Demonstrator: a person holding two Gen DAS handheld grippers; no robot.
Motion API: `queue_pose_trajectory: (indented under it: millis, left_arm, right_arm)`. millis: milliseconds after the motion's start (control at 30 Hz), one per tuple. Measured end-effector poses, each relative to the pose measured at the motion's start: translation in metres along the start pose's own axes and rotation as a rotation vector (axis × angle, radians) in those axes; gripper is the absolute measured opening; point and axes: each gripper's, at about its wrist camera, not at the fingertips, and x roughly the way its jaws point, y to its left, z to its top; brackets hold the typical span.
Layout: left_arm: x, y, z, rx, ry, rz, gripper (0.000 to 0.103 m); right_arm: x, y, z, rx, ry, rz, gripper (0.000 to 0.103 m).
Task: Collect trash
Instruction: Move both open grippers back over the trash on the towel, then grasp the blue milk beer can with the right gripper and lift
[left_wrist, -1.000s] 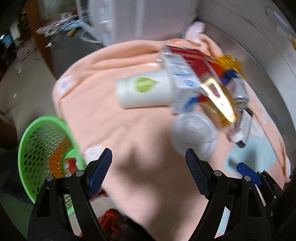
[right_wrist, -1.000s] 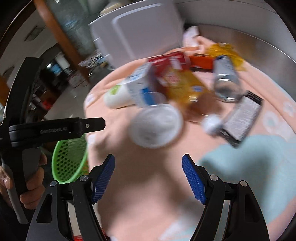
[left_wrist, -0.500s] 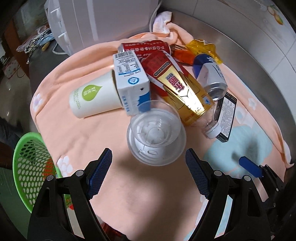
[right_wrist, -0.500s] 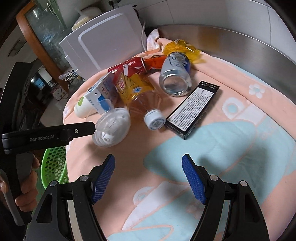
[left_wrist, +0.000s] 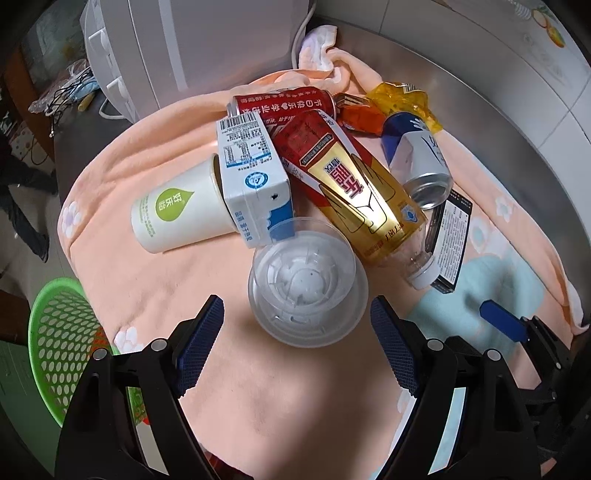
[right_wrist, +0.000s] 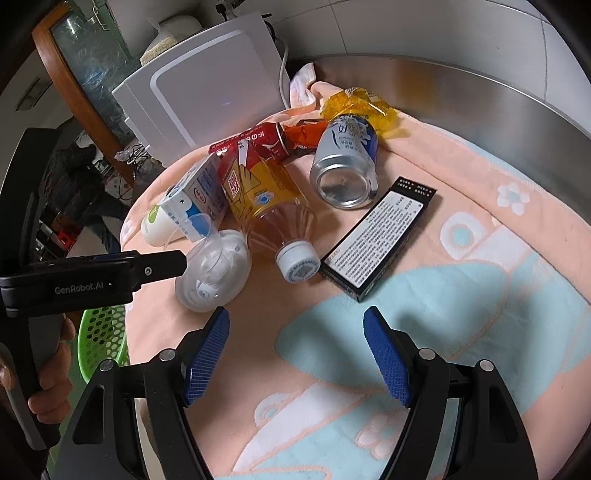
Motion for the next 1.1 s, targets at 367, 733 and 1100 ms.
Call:
queue_pose_trajectory:
  millis: [367,733,1100]
  left_arm:
    - [0.001,-0.003,0.019,0.010,-0.012,0.002,0.081]
    - [0.009,-0.005,0.040,0.008,-0.014,0.003,0.081]
    - [0.019,-0.013,0.055,0.011,-0.001,-0.010,0.081]
  right_arm:
    - [0.005,-0.018,0.035,0.009,-0.004,0.000,0.072]
    - [0.039,-0.049,0.104,0.081,0.039,0.040,0.072]
    - [0.094,-0.073,0.142,0.141,0.137,0.068,0.072]
